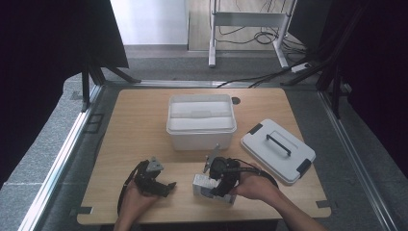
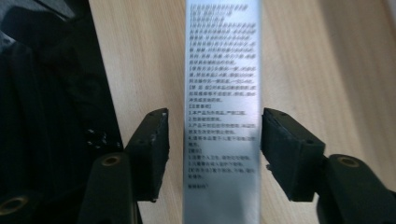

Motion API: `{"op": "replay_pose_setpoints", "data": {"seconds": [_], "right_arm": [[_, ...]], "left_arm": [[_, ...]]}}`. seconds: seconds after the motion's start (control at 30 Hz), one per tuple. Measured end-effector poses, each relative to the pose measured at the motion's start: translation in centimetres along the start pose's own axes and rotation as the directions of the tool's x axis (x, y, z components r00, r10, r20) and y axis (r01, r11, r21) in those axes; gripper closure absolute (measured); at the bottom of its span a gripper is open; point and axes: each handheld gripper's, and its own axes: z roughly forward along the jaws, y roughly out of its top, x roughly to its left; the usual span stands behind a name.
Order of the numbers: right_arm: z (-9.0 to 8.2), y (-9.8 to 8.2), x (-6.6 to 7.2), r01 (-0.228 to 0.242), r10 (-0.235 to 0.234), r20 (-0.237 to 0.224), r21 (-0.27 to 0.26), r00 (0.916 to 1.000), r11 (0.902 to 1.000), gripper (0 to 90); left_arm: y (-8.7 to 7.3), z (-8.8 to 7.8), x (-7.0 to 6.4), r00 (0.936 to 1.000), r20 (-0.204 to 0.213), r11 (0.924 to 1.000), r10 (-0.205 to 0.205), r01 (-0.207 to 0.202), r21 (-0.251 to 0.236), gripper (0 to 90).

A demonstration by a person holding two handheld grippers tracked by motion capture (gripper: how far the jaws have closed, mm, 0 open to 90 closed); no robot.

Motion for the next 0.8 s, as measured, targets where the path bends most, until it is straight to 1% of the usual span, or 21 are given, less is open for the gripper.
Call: {"op": "replay_pose_setpoints", "data": {"seconds": [0.1, 0.13, 0.17, 0.2, 0.23, 0.27, 0.3, 0.33, 0.37, 0.43, 0.47, 0.5, 0.57, 0.6, 0.63, 0.67, 0.7, 0.73, 0.77, 0.8], "right_arm": [[-1.3, 0.0, -0.4, -0.006, 0.007, 0.015, -0.028, 0.9999, 0.9996, 38.2], [-1.7, 0.0, -0.6, -0.018, 0.019, 0.020, -0.042, 0.9996, 0.9990, 37.4], [-2.5, -0.3, -1.1, -0.034, 0.036, 0.030, -0.067, 0.9989, 0.9971, 35.4], [-2.5, -0.3, -1.1, -0.034, 0.036, 0.030, -0.067, 0.9989, 0.9971, 35.4], [-3.0, -0.7, -1.7, -0.041, 0.046, 0.042, -0.095, 0.9981, 0.9946, 33.0], [-3.0, -0.7, -1.7, -0.041, 0.046, 0.042, -0.095, 0.9981, 0.9946, 33.0], [-3.3, -1.0, -2.1, -0.055, 0.062, 0.060, -0.108, 0.9963, 0.9926, 31.4], [-3.5, -1.7, -2.7, -0.075, 0.085, 0.077, -0.130, 0.9934, 0.9888, 28.5], [-3.5, -1.7, -2.7, -0.075, 0.085, 0.077, -0.130, 0.9934, 0.9888, 28.5], [-3.7, -2.6, -3.5, -0.105, 0.121, 0.096, -0.155, 0.9880, 0.9823, 25.3], [-3.6, -3.2, -4.0, -0.125, 0.145, 0.108, -0.172, 0.9835, 0.9771, 23.0], [-3.6, -3.6, -4.3, -0.140, 0.163, 0.113, -0.183, 0.9802, 0.9731, 20.6], [-3.3, -4.8, -5.0, -0.176, 0.204, 0.120, -0.210, 0.9716, 0.9618, 15.9], [-2.8, -6.0, -5.7, -0.203, 0.240, 0.136, -0.240, 0.9611, 0.9492, 12.7], [-2.8, -6.0, -5.7, -0.203, 0.240, 0.136, -0.240, 0.9611, 0.9492, 12.7], [-2.5, -6.6, -5.9, -0.218, 0.259, 0.140, -0.255, 0.9558, 0.9421, 12.7], [-2.1, -7.2, -6.1, -0.235, 0.281, 0.146, -0.272, 0.9484, 0.9333, 12.5], [-1.2, -8.7, -6.6, -0.268, 0.320, 0.141, -0.298, 0.9368, 0.9161, 11.1], [-1.2, -8.7, -6.6, -0.268, 0.320, 0.141, -0.298, 0.9368, 0.9161, 11.1], [-0.9, -9.1, -6.7, -0.280, 0.334, 0.138, -0.309, 0.9323, 0.9091, 10.4]], "left_arm": [[0.0, 0.0, 0.0, 1.0000, 0.000, 1.0000, 0.000, 0.000, 0.000, 0.0], [0.0, 0.0, 0.0, 1.0000, 0.000, 1.0000, 0.000, 0.000, 0.000, 0.0], [0.0, 0.0, 0.0, 1.0000, 0.000, 1.0000, -0.001, 0.001, -0.002, 0.0], [0.0, 0.0, 0.0, 1.0000, 0.000, 1.0000, -0.003, 0.003, -0.003, 0.0], [0.0, 0.0, 0.0, 1.0000, 0.000, 1.0000, -0.002, 0.002, -0.001, 0.0], [0.0, 0.0, 0.0, 1.0000, 0.000, 1.0000, -0.002, 0.002, -0.001, 0.0], [0.0, 0.0, 0.0, 1.0000, 0.001, 1.0000, -0.002, 0.002, -0.001, 0.0], [0.0, 0.0, 0.0, 1.0000, 0.001, 1.0000, -0.002, 0.002, -0.001, 0.0], [0.0, 0.0, 0.0, 1.0000, 0.001, 1.0000, -0.002, 0.002, -0.001, 0.0], [0.0, 0.0, 0.0, 1.0000, 0.001, 1.0000, -0.002, 0.002, -0.001, 0.0], [0.0, 0.0, 0.0, 1.0000, 0.001, 1.0000, -0.002, 0.002, -0.001, 0.0], [0.0, 0.0, 0.0, 1.0000, 0.001, 1.0000, -0.002, 0.002, -0.001, 0.0], [0.0, 0.0, 0.0, 1.0000, 0.002, 1.0000, -0.001, 0.001, -0.002, 0.0], [0.0, 0.0, 0.0, 1.0000, 0.003, 1.0000, 0.001, -0.001, -0.002, 0.0], [0.0, 0.0, 0.0, 1.0000, 0.003, 1.0000, 0.001, -0.001, -0.002, 0.0], [0.0, 0.0, 0.0, 1.0000, 0.003, 1.0000, 0.002, -0.002, -0.002, 0.0], [0.0, 0.0, 0.1, 1.0000, 0.003, 1.0000, 0.004, -0.004, -0.002, 0.0], [0.0, 0.0, 0.1, 1.0000, 0.005, 1.0000, 0.003, -0.003, -0.002, 0.0], [0.0, 0.0, 0.1, 1.0000, 0.006, 1.0000, 0.003, -0.003, -0.003, 0.0], [0.0, 0.0, 0.1, 1.0000, 0.007, 1.0000, 0.002, -0.002, -0.004, 0.0]]}}
